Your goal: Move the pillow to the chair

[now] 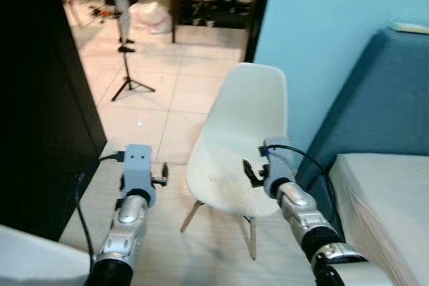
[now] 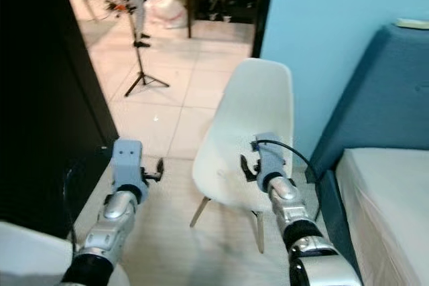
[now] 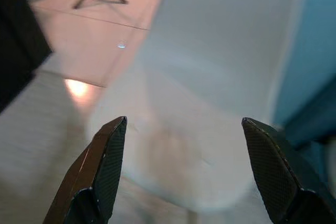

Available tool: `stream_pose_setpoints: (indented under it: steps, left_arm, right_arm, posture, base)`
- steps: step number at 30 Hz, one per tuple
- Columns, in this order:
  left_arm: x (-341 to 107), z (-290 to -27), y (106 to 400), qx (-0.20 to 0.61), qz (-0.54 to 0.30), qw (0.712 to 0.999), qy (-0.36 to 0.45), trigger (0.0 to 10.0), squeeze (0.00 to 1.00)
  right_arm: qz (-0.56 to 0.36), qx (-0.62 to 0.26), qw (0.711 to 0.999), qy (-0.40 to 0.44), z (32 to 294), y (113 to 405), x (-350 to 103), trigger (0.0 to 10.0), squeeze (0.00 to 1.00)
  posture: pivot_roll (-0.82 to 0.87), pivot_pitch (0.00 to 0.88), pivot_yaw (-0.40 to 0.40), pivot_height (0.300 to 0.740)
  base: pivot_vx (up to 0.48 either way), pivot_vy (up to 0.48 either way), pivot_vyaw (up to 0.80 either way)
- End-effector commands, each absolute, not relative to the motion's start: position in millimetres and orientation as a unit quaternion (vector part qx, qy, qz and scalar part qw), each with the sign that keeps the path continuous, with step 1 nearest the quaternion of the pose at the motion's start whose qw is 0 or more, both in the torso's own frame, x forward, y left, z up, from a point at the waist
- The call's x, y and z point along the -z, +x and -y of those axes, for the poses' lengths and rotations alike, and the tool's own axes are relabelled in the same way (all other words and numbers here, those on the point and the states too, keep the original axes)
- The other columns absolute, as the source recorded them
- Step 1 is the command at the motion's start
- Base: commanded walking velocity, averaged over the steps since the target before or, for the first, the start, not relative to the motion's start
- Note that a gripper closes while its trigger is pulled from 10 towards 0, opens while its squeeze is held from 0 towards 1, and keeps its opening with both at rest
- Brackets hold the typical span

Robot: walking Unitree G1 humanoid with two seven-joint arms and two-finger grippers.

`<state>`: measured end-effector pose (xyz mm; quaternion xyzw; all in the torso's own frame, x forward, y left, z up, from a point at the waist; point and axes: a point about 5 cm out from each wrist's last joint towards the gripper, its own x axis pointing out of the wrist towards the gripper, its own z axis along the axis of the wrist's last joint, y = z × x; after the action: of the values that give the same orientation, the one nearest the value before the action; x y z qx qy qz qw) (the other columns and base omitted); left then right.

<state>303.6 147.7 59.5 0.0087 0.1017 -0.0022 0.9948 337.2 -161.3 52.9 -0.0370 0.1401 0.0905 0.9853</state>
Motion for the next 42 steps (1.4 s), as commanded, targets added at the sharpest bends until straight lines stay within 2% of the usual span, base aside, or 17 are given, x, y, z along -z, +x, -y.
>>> stream_pose_setpoints:
  steps: [1, 42]
  left_arm:
    - [-55.0, -150.3, 301.5, -0.004, -0.114, 0.993, 0.012, 10.0, 0.00]
    - [-48.9, -152.1, 298.9, 0.007, -0.123, 0.992, 0.021, 10.0, 0.00]
  right_arm:
    - [-0.149, -0.092, 0.984, -0.035, 158.9, 335.7, -49.6, 10.0, 0.00]
    - [-0.138, -0.029, 0.990, -0.027, 180.8, 331.6, -48.8, 10.0, 0.00]
  posture:
    - [-0.01, 0.000, -0.075, 0.740]
    - [-0.02, 0.000, -0.062, 0.740]
  base:
    - [0.000, 0.000, -0.80]
    - [0.000, 0.000, -0.80]
